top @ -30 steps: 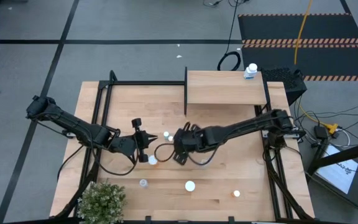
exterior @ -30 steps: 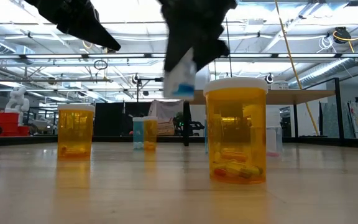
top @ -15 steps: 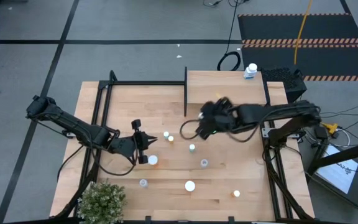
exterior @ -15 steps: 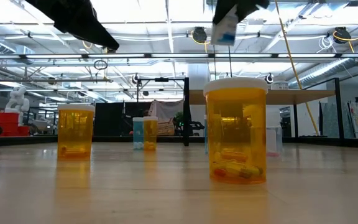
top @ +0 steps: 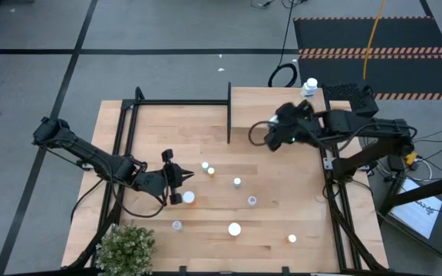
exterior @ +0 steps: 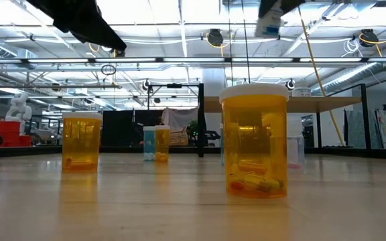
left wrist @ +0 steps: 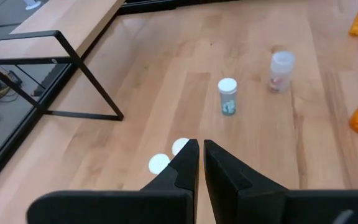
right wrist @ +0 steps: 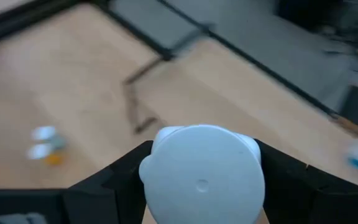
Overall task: Pick and place medicine bottles onto shelf by color
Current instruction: Put the white pill bottle on the shelf aligned with the other white pill bottle
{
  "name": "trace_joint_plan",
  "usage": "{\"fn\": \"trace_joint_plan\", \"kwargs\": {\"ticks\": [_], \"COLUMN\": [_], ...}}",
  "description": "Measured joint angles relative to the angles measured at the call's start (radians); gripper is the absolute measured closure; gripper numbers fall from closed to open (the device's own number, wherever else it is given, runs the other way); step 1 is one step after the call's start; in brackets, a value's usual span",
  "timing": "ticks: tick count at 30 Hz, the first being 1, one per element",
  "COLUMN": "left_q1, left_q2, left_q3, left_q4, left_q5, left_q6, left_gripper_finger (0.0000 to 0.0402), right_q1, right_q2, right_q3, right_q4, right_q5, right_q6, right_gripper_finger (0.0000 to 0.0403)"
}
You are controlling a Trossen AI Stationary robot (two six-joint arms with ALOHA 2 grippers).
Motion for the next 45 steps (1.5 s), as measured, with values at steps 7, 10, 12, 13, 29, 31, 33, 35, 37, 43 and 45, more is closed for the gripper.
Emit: {"fn": "trace_joint_plan", "kwargs": {"ticks": [7, 10, 12, 13, 29, 31, 33, 35, 37, 43, 45], "left_q1": [-0.008, -0.008, -0.008, -0.008, -0.028, -0.035, -0.038, -0.037, -0.037, -0.037, -0.037], "left_q2": [0.0, 0.0, 0.0, 0.0, 0.0, 0.0, 0.0, 0.0, 0.0, 0.0, 0.0], "left_q3": [0.0, 0.0, 0.0, 0.0, 0.0, 0.0, 0.0, 0.0, 0.0, 0.0, 0.0], "left_q4": [0.004, 0.011, 0.023, 0.026, 0.022, 0.023, 0.023, 0.023, 0.023, 0.023, 0.023], "left_q5": [0.0, 0.0, 0.0, 0.0, 0.037, 0.038, 0.039, 0.039, 0.038, 0.038, 0.038], "left_q6": [-0.027, -0.033, -0.036, -0.038, -0.042, -0.035, -0.032, -0.032, -0.032, -0.032, -0.032], "left_gripper_finger": [0.0376, 0.0376, 0.0376, 0.0376, 0.0376, 0.0376, 0.0376, 0.0376, 0.0376, 0.0376, 0.0376], "right_q1": [-0.139, -0.201, -0.252, -0.277, -0.629, -0.642, -0.65, -0.654, -0.666, -0.714, -0.729], "right_q2": [-0.048, -0.065, -0.077, -0.081, -0.089, -0.097, -0.103, -0.107, -0.115, -0.158, -0.18], "right_q3": [-0.001, -0.001, -0.001, -0.001, -0.003, -0.025, -0.061, -0.103, -0.145, -0.27, -0.304], "right_q4": [-0.117, -0.112, -0.113, -0.112, -0.111, -0.115, -0.107, -0.094, -0.071, 0.023, 0.058], "right_q5": [0.024, 0.013, 0.0, -0.003, -0.211, -0.209, -0.215, -0.23, -0.242, -0.243, -0.259], "right_q6": [0.057, 0.018, -0.009, -0.023, -0.128, -0.115, -0.105, -0.105, -0.115, -0.146, -0.146], "right_gripper_finger": [0.0166, 0.0166, 0.0166, 0.0166, 0.0165, 0.0165, 0.0165, 0.0165, 0.0165, 0.0165, 0.0165]}}
